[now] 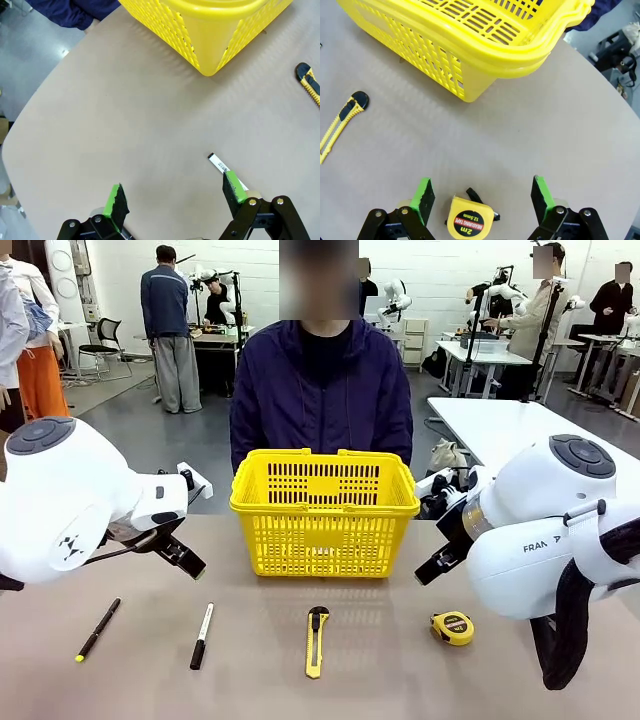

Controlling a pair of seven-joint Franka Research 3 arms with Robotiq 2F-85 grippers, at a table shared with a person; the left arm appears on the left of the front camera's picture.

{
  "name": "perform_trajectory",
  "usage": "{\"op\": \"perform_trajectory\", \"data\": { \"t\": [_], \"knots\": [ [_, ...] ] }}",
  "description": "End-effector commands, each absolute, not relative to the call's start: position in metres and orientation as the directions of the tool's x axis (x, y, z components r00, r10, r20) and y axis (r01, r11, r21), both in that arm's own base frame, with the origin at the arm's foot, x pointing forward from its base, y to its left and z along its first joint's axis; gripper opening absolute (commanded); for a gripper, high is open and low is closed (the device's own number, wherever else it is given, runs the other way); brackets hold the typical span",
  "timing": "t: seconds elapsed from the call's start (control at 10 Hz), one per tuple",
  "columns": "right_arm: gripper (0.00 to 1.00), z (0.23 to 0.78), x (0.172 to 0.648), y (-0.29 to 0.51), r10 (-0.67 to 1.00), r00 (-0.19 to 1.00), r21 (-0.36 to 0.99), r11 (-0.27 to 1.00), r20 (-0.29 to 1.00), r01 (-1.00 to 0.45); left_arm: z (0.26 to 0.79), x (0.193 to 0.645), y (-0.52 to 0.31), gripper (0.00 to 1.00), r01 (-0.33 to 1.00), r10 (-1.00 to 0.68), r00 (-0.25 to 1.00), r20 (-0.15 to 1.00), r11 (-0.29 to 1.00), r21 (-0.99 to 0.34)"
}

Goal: Place the items the person wants into the basket.
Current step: Pick up the item the person points to and place it in the Market Basket.

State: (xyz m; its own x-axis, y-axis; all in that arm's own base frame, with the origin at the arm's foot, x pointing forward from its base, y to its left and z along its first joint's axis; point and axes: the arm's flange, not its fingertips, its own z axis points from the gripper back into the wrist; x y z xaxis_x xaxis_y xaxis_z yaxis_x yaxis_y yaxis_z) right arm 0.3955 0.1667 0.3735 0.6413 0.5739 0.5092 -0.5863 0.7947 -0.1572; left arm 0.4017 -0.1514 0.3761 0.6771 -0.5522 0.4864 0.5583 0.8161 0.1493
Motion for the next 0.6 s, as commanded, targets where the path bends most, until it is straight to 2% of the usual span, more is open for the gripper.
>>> {"op": "perform_trajectory", "data": {
  "t": [0.0,0.1,0.2,0.3,0.5],
  "knots": [
    [1.0,0.401,0.385,0.164,0.538,0.656,-0.147,0.819,0.529,-0.554,0.424,0.37,-0.148,1.0,0.57,-0.586,0.663,0.466,0.799,0.193],
    [1.0,0.427,0.37,0.161,0.531,0.66,-0.153,0.827,0.532,-0.542,0.453,0.357,-0.145,1.0,0.587,-0.595,0.648,0.476,0.788,0.185],
    [1.0,0.45,0.349,0.151,0.554,0.644,-0.179,0.814,0.528,-0.553,0.469,0.325,-0.142,1.0,0.569,-0.589,0.63,0.505,0.794,0.216],
    [1.0,0.479,0.333,0.147,0.553,0.617,-0.202,0.813,0.56,-0.546,0.497,0.307,-0.139,1.0,0.524,-0.603,0.609,0.515,0.793,0.309],
    [1.0,0.548,0.304,0.138,0.526,0.578,-0.24,0.833,0.624,-0.499,0.548,0.29,-0.133,1.0,0.488,-0.598,0.57,0.564,0.798,0.353]
  ]
}}
